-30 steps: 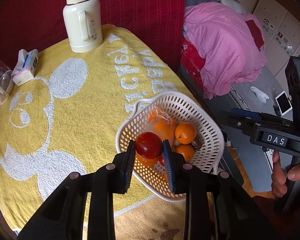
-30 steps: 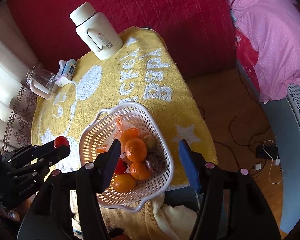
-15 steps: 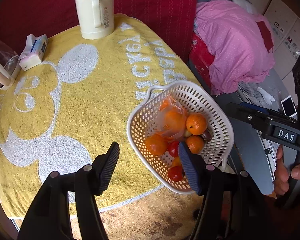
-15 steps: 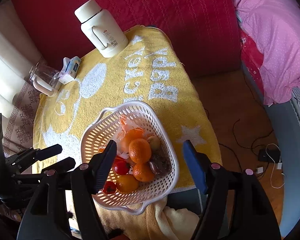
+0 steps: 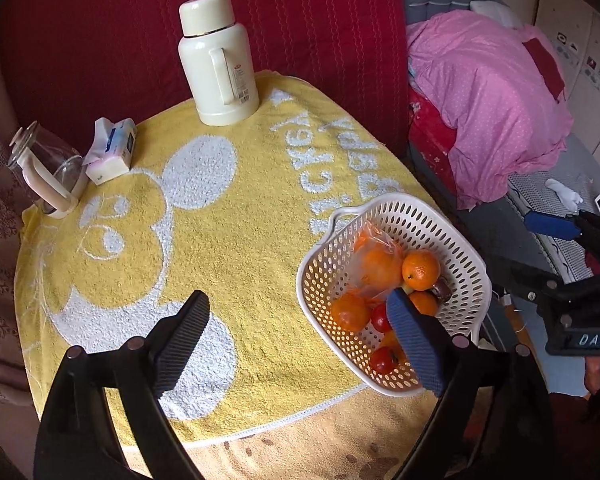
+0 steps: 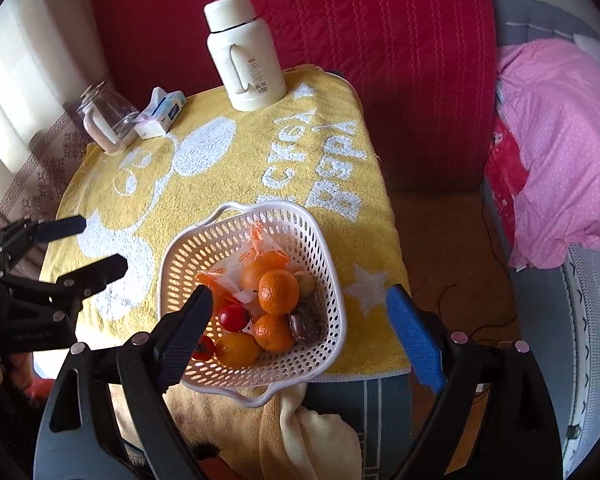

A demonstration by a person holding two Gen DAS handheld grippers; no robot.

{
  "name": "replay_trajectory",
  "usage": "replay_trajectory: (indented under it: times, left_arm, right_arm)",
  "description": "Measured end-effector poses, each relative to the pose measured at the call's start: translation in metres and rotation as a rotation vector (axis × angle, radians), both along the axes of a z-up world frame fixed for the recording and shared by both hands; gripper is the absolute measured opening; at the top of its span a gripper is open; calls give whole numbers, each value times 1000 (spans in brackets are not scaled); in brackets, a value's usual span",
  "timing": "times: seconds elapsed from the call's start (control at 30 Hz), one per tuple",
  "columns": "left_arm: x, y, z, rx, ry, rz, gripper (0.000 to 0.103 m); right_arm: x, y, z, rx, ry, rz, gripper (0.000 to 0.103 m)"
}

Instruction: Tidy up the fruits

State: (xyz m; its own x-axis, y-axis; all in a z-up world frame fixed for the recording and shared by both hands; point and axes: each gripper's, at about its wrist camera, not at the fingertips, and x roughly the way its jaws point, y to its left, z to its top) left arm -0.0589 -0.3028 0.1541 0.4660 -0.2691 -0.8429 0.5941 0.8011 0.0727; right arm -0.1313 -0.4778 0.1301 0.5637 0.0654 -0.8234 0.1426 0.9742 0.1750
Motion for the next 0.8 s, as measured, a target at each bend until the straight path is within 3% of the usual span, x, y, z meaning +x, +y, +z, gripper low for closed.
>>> replay_trajectory:
  times: [0.3, 0.6, 0.8]
  left_arm:
    - [-11, 4, 8, 1, -31, 10, 89]
    - [-20, 12, 22, 10, -87, -13, 92]
    - [-27, 22, 32, 4, -108, -72, 92]
  right_arm:
    - [-20, 31, 1, -57, -15, 117, 96]
    - [-41, 59, 6, -64, -51, 91, 96]
    - [-59, 74, 16, -92, -68, -8, 96]
